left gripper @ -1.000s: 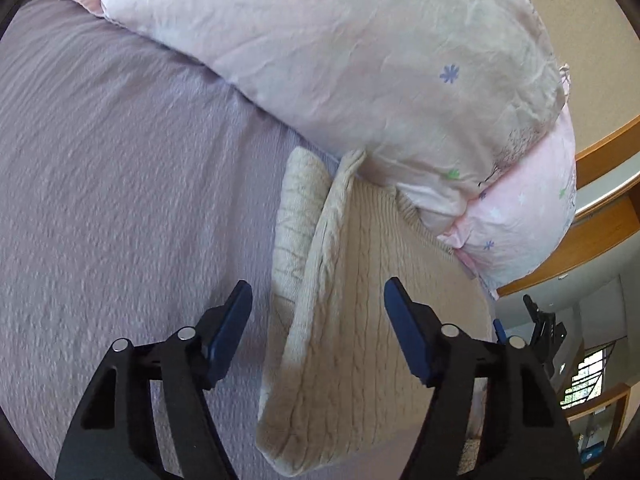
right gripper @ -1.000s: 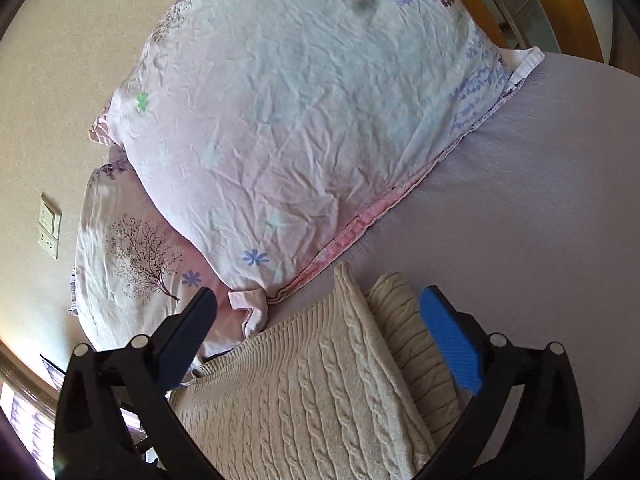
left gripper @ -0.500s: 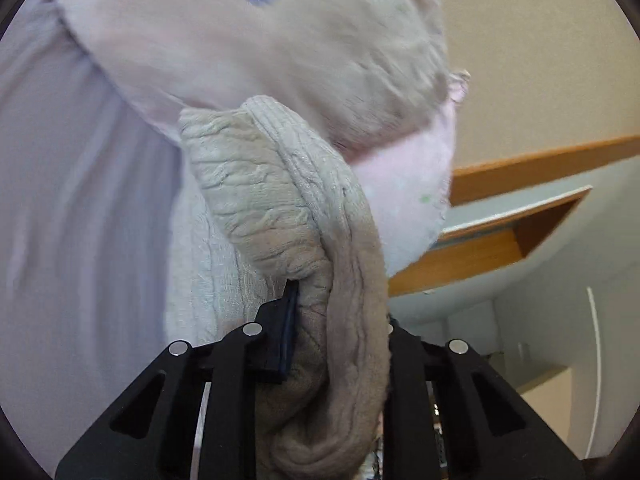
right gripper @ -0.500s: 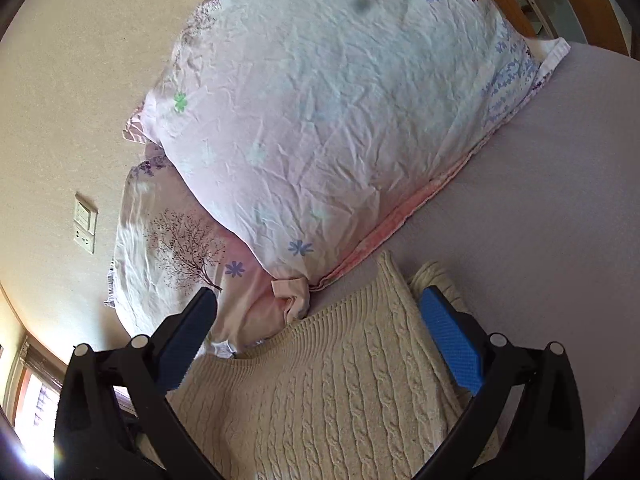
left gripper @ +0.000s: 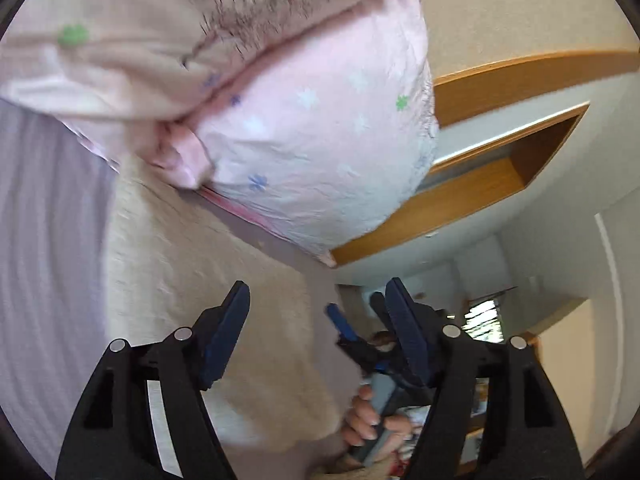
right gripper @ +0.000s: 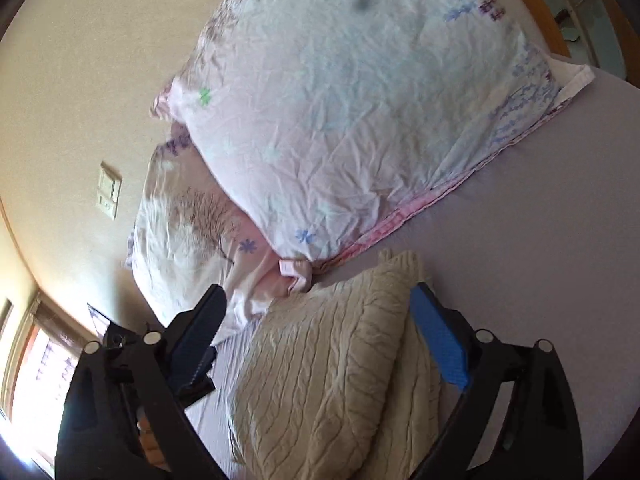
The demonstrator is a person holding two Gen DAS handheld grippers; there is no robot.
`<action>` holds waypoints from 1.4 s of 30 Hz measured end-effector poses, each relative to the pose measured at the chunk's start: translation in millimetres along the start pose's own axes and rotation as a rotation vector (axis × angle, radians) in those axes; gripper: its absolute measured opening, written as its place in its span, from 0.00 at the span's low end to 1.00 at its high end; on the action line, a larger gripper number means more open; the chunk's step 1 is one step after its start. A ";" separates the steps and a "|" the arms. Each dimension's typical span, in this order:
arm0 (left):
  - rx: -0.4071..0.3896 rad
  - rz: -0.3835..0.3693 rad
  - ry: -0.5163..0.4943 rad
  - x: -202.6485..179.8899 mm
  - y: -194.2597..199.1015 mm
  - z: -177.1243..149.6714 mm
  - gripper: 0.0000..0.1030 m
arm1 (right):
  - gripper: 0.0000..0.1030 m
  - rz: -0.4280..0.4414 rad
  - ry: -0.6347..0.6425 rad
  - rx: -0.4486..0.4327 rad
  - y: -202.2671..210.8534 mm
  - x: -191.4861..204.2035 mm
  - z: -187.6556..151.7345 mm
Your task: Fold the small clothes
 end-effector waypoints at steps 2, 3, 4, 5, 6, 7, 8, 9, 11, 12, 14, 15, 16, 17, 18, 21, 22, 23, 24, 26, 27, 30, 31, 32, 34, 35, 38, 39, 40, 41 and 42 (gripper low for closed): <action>-0.003 0.120 -0.042 12.8 12.0 -0.2 0.68 | 0.58 -0.093 0.019 0.068 -12.3 -4.8 -10.7; 0.009 0.169 -0.058 19.5 11.9 -1.3 0.68 | 0.54 -0.112 0.015 0.102 -18.7 -6.0 -15.1; 0.023 0.230 -0.076 27.2 12.7 -4.5 0.68 | 0.49 -0.137 0.011 0.127 -23.5 -8.9 -18.6; 0.036 0.278 -0.094 32.1 7.1 -9.6 0.68 | 0.35 -0.168 0.029 0.135 -25.3 -11.1 -22.6; 0.050 0.307 -0.106 40.0 8.5 -16.0 0.68 | 0.21 -0.196 0.064 0.136 -28.7 -10.0 -24.1; 0.065 0.318 -0.109 46.4 6.1 -18.7 0.68 | 0.11 -0.202 0.067 0.111 -30.5 -8.9 -22.2; 0.081 0.323 -0.104 55.1 3.3 -23.8 0.68 | 0.10 -0.205 0.050 0.056 -28.0 -10.1 -15.3; 0.095 0.321 -0.094 58.2 -1.8 -25.4 0.69 | 0.10 -0.209 0.042 -0.013 -21.8 -11.6 -5.3; 0.112 0.307 -0.085 60.7 -12.8 -28.8 0.71 | 0.10 -0.229 0.052 -0.115 -10.5 -13.5 11.0; 0.117 0.304 -0.087 61.7 -17.2 -31.4 0.73 | 0.10 -0.246 0.058 -0.108 -11.0 -16.6 11.5; 0.121 0.298 -0.084 59.8 -26.9 -34.9 0.75 | 0.29 -0.250 -0.034 -0.025 -16.7 -32.0 6.0; 0.124 0.304 -0.085 59.0 -29.4 -36.8 0.75 | 0.44 -0.252 -0.079 0.020 -17.8 -38.6 2.8; 0.128 0.308 -0.081 60.0 -32.0 -37.9 0.76 | 0.79 -0.242 -0.095 0.051 -17.6 -41.6 0.5; 0.128 0.307 -0.078 60.6 -34.4 -39.1 0.77 | 0.91 -0.238 -0.090 0.072 -17.9 -42.1 -1.3; 0.129 0.308 -0.077 61.1 -36.2 -40.6 0.78 | 0.91 -0.235 -0.085 0.088 -17.9 -42.0 -3.0; 0.137 0.304 -0.062 62.7 -42.1 -44.1 0.79 | 0.91 -0.206 -0.103 0.167 -27.4 -43.7 -12.9; 0.140 0.297 -0.048 63.2 -46.8 -44.3 0.79 | 0.88 -0.198 -0.114 0.203 -33.3 -44.6 -19.7; 0.143 0.287 -0.031 65.2 -48.7 -45.4 0.79 | 0.77 -0.185 -0.124 0.236 -39.9 -44.6 -26.3; 0.135 0.273 -0.021 66.2 -49.0 -45.7 0.77 | 0.68 -0.180 -0.108 0.238 -41.4 -42.2 -29.2; 0.125 0.277 -0.022 67.9 -49.0 -45.8 0.61 | 0.40 -0.135 -0.110 0.239 -43.2 -36.5 -36.2; 0.112 0.274 -0.026 67.3 -46.0 -45.0 0.51 | 0.34 -0.111 -0.113 0.228 -42.4 -34.2 -36.5; 0.099 0.261 -0.071 58.4 -23.1 -42.3 0.40 | 0.27 0.093 -0.130 0.203 -41.2 -10.4 -36.1; 0.090 0.262 -0.087 55.7 -11.5 -40.0 0.40 | 0.27 0.159 -0.126 0.216 -46.5 2.1 -40.0; 0.075 0.272 -0.113 53.1 4.3 -37.4 0.40 | 0.27 0.214 -0.113 0.240 -52.5 14.8 -45.7; 0.036 0.299 -0.178 50.7 38.8 -30.0 0.40 | 0.27 0.266 -0.070 0.297 -70.0 38.6 -60.2; 0.013 0.337 -0.217 52.8 55.3 -24.7 0.41 | 0.29 0.260 -0.039 0.326 -81.5 49.5 -68.8; -0.027 0.543 -0.288 72.9 81.5 -6.9 0.49 | 0.38 0.061 0.114 0.323 -99.9 63.2 -80.0; -0.035 0.598 -0.274 82.1 88.9 -5.3 0.49 | 0.41 0.025 0.137 0.270 -90.4 62.7 -76.1; -0.050 0.608 -0.252 89.1 98.8 -6.0 0.49 | 0.55 0.041 0.114 0.220 -76.0 61.5 -72.5; -0.080 0.590 -0.244 89.2 110.6 -8.3 0.50 | 0.61 0.092 0.072 0.185 -60.3 61.6 -69.6; -0.104 0.574 -0.255 85.3 120.2 -11.6 0.57 | 0.61 0.142 0.056 0.187 -49.7 66.0 -71.1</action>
Point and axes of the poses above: each gripper's, at about its wrist camera, not at the fingertips, and y roughly against the way its jaws point, x to its left, z to its top, the point moved 6 cm from there along -y, roughly the way its jaws point, and after that the axes turned 2 degrees about -x, right-handed, at the moved point
